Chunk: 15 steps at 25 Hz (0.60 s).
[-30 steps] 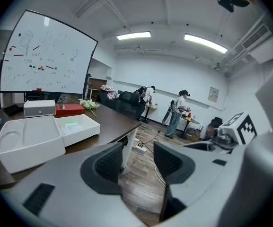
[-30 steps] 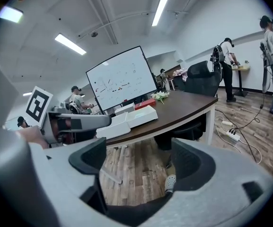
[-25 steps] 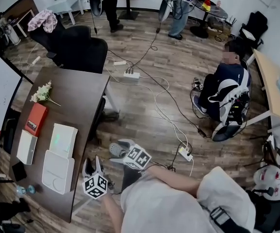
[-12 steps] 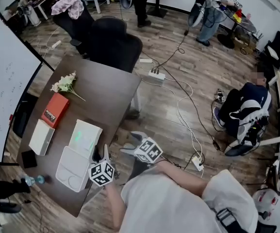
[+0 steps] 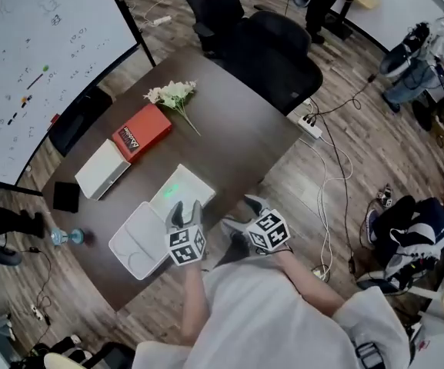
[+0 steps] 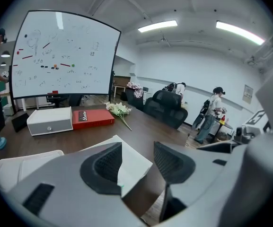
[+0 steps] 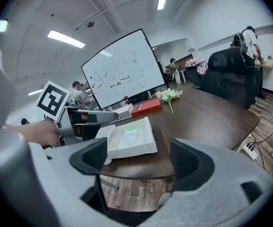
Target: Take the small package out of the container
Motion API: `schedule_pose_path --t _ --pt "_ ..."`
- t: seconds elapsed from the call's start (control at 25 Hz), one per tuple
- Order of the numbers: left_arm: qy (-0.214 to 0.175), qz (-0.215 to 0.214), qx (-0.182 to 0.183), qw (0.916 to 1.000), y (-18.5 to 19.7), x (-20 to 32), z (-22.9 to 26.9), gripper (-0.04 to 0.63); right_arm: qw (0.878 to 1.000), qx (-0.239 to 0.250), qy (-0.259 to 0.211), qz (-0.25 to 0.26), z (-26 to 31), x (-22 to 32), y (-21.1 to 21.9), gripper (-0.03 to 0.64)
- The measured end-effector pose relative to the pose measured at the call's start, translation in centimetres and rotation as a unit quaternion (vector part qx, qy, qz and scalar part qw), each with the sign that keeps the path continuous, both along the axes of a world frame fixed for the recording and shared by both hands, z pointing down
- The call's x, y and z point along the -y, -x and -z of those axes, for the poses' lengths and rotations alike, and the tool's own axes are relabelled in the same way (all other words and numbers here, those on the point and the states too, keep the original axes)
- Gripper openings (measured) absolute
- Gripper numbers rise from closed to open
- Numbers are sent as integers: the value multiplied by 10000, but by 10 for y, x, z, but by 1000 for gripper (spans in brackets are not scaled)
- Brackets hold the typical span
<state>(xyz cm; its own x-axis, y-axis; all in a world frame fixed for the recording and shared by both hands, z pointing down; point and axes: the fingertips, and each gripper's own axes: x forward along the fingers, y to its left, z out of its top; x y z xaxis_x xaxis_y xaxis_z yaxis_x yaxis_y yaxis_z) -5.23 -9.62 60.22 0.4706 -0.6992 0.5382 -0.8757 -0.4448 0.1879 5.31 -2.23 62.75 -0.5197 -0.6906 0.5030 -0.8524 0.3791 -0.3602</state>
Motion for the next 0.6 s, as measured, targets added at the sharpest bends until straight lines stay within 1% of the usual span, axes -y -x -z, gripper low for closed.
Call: schedule_pose_path --t 0.08,0.2,0.28,0.44,0.6 --pt "13 143 80 9999 7 15 -3 202 10000 6 40 73 -3 14 3 414" --pt "161 457 193 9986 20 37 -15 210 9995 -27 164 280 -10 33 7 413" --pt "260 698 158 9971 32 51 -20 210 9983 -62 260 520 -14 50 14 413" --pt "349 1047 50 9939 54 69 -28 210 9950 -108 391 909 -25 78 34 409" --pt "261 1271 -3 9915 67 85 -32 210 9920 -127 436 1178 -31 99 51 405"
